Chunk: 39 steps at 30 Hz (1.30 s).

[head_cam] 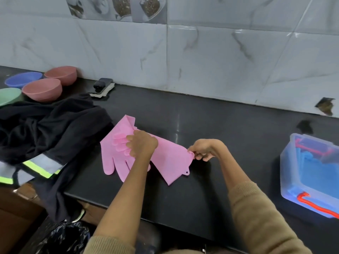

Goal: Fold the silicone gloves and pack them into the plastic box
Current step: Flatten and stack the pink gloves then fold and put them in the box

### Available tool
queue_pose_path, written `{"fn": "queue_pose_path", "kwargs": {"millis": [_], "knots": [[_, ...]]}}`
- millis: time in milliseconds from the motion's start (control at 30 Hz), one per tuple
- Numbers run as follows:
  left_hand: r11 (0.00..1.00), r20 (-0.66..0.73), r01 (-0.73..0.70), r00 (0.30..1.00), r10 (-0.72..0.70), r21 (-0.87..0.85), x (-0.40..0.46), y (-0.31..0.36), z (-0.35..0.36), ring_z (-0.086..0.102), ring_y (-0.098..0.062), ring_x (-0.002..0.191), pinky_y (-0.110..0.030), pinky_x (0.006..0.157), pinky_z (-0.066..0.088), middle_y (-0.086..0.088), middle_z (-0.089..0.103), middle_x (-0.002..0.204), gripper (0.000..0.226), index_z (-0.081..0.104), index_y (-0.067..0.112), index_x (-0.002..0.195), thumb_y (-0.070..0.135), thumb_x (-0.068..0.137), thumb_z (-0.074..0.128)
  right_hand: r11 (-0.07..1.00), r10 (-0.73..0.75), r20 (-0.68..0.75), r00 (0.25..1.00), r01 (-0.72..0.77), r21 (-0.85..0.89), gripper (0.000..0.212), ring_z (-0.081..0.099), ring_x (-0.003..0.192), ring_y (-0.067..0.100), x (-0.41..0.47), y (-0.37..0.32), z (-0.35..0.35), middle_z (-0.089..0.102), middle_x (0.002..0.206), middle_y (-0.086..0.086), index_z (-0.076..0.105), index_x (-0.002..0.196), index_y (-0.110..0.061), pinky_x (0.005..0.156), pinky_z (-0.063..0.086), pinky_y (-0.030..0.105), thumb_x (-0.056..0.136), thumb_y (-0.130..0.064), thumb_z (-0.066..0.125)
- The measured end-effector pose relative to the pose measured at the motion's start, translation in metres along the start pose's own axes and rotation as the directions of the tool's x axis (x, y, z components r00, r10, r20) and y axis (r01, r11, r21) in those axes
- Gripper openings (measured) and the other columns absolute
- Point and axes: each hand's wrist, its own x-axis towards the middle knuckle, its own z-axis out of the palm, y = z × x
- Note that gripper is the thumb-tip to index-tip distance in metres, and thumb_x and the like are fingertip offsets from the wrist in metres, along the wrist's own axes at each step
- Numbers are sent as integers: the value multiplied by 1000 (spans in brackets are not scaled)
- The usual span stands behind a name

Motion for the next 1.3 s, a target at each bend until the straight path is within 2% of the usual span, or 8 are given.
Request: {"fn": "queue_pose_path", "kwargs": {"millis": [267, 433, 633, 700, 767, 833, 1067, 1300], "knots": [[934, 50, -84, 993, 108, -348, -22, 28, 42, 50, -39, 118, -37, 88, 43, -25, 41, 135, 67, 14, -1, 143, -4, 88, 52, 975, 182, 16, 983, -179, -134, 17, 52, 62, 10, -28, 33, -19, 65, 77, -6, 64, 85, -17, 61, 43, 24, 93, -31, 56], [781, 200, -117, 934, 297, -614, -27, 54, 63, 52, -28, 115, -34, 99, 44, -15, 47, 134, 55, 29, 2, 137, 4, 89, 55, 952, 1, -354, 935, 107, 288, 37, 53, 64, 17, -18, 30, -25, 58, 95, 9, 59, 106, -7, 58, 46, 23, 99, -40, 43], [757, 621, -13, 564, 545, -653, -52, 79, 83, 63, -20, 101, -27, 80, 57, -15, 60, 123, 37, 46, 11, 132, 8, 96, 47, 703, -55, -297, 953, 248, 667, 64, 57, 119, 26, -8, 46, -33, 60, 128, 8, 56, 132, -18, 105, 44, 39, 88, -63, 44], [831, 594, -169, 626, 506, -531, -46, 74, 87, 64, -25, 94, -29, 75, 55, -10, 63, 106, 24, 56, 13, 116, 11, 94, 45, 759, 81, -351, 933, 171, 629, 58, 57, 118, 29, -5, 64, -37, 59, 129, 11, 55, 129, -7, 105, 44, 40, 90, -50, 51], [891, 406, -346, 799, 444, -294, -34, 66, 89, 56, -33, 75, -28, 61, 48, -7, 56, 77, 16, 54, 11, 79, 3, 86, 41, 808, 198, -370, 908, 63, 586, 50, 63, 111, 31, -4, 81, -42, 64, 122, 16, 57, 122, 2, 102, 48, 44, 89, -35, 55], [945, 305, -287, 896, 323, -157, -21, 55, 88, 56, -29, 66, -31, 56, 50, -8, 56, 70, 12, 50, 8, 72, 1, 82, 44, 789, 238, -383, 892, 52, 612, 40, 63, 112, 33, -6, 90, -47, 65, 120, 19, 59, 117, 5, 98, 51, 43, 91, -25, 54], [988, 567, -144, 810, 151, -57, -20, 58, 83, 66, -21, 76, -33, 64, 56, -5, 63, 71, 16, 56, 6, 75, 12, 84, 68, 867, 281, -469, 837, -13, 497, 26, 66, 85, 22, -8, 91, -58, 72, 104, 13, 68, 107, 1, 87, 57, 34, 89, -16, 61], [989, 437, -138, 887, 148, -55, -13, 50, 75, 69, -30, 81, -39, 74, 60, -14, 66, 80, 8, 54, 3, 76, 1, 84, 54, 905, 248, -293, 923, -113, 410, 20, 68, 71, 14, -20, 78, -51, 72, 81, 5, 70, 101, -1, 72, 60, 26, 86, -14, 69]]}}
